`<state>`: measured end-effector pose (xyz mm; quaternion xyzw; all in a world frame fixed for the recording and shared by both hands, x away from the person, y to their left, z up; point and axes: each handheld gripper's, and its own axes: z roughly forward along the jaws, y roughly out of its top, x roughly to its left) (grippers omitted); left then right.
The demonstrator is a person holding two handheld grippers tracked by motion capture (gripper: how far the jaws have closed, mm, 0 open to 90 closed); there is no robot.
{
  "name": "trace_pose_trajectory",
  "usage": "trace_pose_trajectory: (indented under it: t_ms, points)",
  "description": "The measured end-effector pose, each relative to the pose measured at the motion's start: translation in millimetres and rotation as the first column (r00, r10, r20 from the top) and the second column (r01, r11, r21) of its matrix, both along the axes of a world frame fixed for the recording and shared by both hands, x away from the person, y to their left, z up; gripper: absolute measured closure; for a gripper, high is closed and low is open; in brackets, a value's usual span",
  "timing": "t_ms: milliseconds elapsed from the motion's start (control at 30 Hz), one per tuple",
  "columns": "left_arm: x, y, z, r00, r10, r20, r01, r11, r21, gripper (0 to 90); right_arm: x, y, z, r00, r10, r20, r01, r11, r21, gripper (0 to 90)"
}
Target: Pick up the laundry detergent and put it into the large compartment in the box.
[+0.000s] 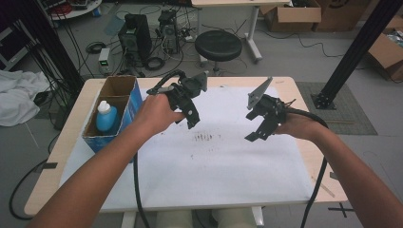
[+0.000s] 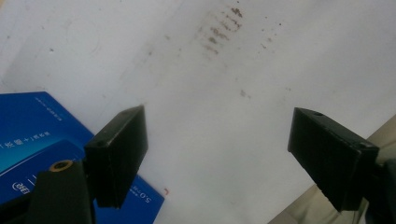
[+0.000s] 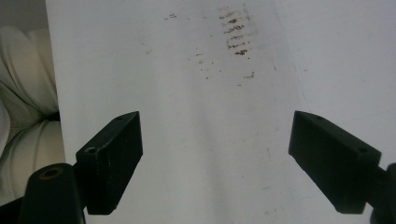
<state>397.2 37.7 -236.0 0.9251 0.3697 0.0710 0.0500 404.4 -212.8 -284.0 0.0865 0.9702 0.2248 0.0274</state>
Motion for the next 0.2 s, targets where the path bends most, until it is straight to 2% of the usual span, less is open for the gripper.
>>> trace_pose_trajectory:
  t_ms: [200]
  points:
    - [0.1,1.5,0.4,1.0,0.003,0.0,-0.003,1.0,0.0,20.8,0.0,0.3,0.0,1.0,-0.002,0.0,0.002,1.0,0.0,17.4]
